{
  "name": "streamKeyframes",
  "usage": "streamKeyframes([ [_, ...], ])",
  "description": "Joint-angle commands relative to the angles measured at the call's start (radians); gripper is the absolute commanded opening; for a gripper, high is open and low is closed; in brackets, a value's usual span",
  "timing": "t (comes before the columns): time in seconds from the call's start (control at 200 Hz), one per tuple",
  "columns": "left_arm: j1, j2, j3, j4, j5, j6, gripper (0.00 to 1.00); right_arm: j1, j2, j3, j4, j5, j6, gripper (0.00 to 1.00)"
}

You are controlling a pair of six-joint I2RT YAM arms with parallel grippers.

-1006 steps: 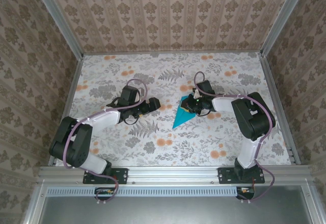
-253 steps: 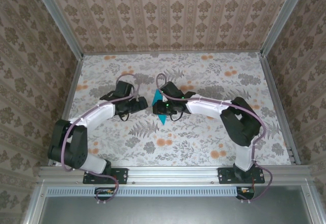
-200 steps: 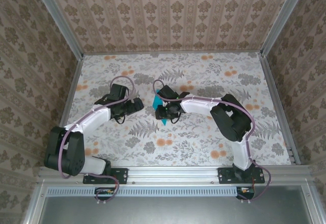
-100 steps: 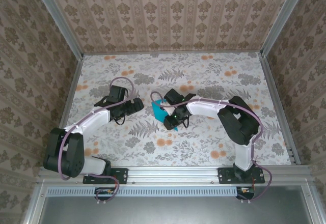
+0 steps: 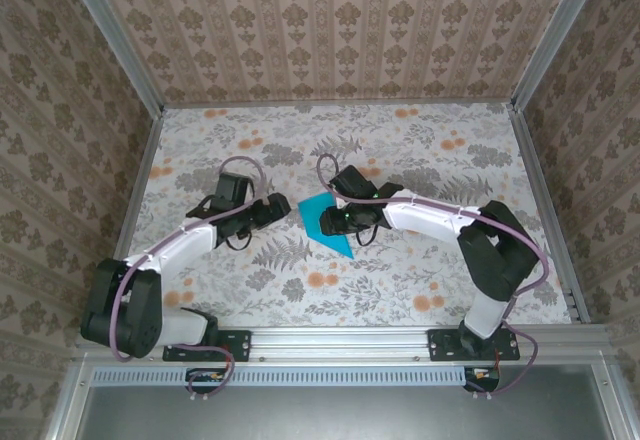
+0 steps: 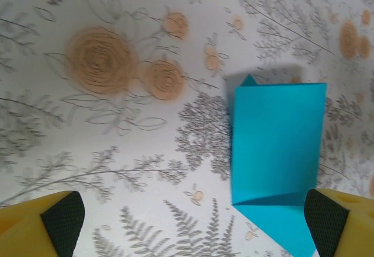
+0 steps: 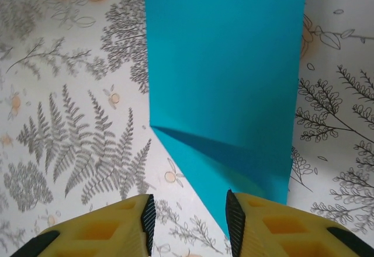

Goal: Fold a paper plane with a square sheet of paper (pick it up from the middle)
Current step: Fold the wing for the fifth time at the center of the table.

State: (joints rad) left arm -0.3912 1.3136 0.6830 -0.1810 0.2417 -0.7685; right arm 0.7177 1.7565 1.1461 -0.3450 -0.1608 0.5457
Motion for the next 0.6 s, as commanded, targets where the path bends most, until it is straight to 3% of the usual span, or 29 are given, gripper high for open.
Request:
streamKeyframes([
  [0.0, -0.034, 0.017, -0.013, 0.059, 0.044, -0.056, 0.99, -0.004, 0.063, 0.010, 0.024, 0.004, 0.094, 0.39],
  [0.285, -0.109, 0.087, -0.026, 0.157, 0.113, -0.130, 0.91, -0.059, 0.124, -0.024, 0.060, -0.045, 0.107, 0.39],
  [0.595, -0.174, 0.227, -0.027, 0.332, 0.183, -0.262, 0.63, -0.161, 0.120, -0.134, 0.202, -0.243, 0.135, 0.37],
])
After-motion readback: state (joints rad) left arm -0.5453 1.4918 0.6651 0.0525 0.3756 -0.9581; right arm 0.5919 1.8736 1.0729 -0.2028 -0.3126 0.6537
